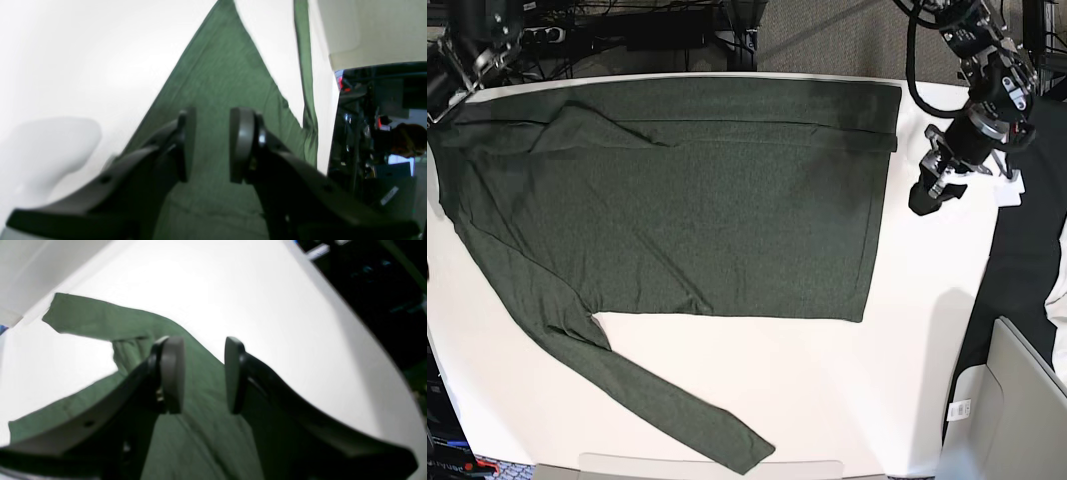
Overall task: Fold the T-shirt properly
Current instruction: 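Release the shirt and raise both grippers away from the edge, then move both grippers down to the opposite long edge of the shirt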
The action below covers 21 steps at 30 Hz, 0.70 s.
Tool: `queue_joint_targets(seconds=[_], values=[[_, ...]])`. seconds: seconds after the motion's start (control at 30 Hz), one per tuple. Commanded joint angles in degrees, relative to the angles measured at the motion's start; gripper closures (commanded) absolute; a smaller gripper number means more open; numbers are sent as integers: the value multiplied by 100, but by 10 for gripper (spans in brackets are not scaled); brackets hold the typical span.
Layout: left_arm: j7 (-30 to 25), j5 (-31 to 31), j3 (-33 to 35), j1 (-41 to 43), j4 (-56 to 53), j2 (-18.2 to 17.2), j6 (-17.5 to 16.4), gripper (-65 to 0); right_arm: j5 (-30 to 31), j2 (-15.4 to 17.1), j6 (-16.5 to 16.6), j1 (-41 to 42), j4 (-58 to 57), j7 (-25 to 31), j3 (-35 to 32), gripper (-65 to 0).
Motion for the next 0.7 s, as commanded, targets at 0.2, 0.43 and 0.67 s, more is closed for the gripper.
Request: queue_joint_targets(seconds=[0.2,0.43,0.67], values=[[3,338,345,-773,-760,-43,-35,-178,-678,-188,23,857,-272,302,-463,-181],[-243,1270,802,-1890,-1832,-43,-35,-176,-1188,-522,23,1218,-351,311,-551,-180],[-428,1850,1286,-2813,-2808,-52,-35,-175,-1311,-637,32,1446,-738,328,-551,-180]])
